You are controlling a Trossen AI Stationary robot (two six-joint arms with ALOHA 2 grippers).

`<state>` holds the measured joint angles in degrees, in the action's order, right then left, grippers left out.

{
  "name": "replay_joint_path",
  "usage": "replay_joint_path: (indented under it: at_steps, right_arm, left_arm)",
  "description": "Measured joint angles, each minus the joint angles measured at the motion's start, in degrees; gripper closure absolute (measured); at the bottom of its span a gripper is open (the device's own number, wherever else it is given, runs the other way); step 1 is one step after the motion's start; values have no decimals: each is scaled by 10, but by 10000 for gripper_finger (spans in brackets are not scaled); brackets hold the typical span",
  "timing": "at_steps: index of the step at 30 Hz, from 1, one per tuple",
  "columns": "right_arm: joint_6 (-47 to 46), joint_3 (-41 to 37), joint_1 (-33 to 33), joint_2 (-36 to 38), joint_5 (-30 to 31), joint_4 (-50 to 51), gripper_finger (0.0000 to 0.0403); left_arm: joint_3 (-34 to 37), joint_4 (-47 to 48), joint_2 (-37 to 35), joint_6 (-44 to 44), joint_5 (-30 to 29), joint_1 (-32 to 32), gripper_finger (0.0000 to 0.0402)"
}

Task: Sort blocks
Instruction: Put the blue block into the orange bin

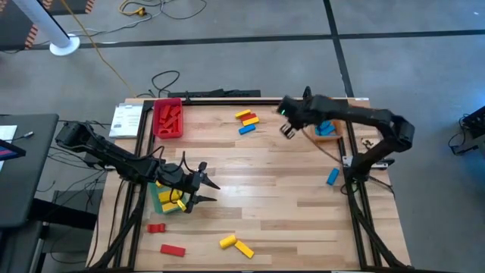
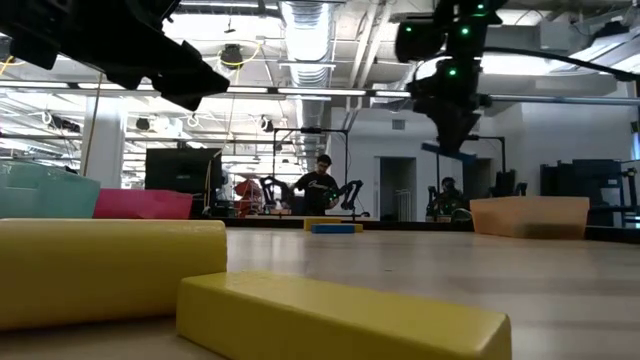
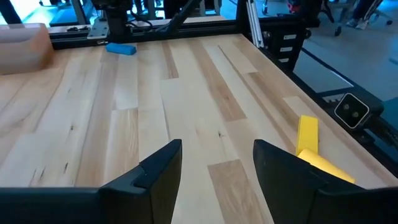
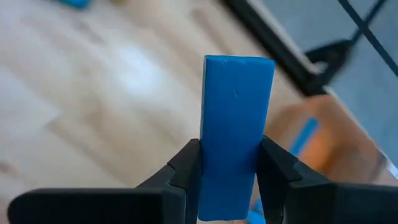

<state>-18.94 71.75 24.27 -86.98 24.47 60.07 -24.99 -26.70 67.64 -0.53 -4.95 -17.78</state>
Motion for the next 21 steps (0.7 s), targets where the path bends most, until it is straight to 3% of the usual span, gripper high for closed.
replay_joint_path:
  at_steps: [9,21]
  right_arm:
    - [6,0,128,47,0,42,280]
    - [5,-47,219,43,-25,73,280]
  left_arm:
    - [0,7,0,3,0,-5,208]
    - [-1,3,0,-4,-13,-27,208]
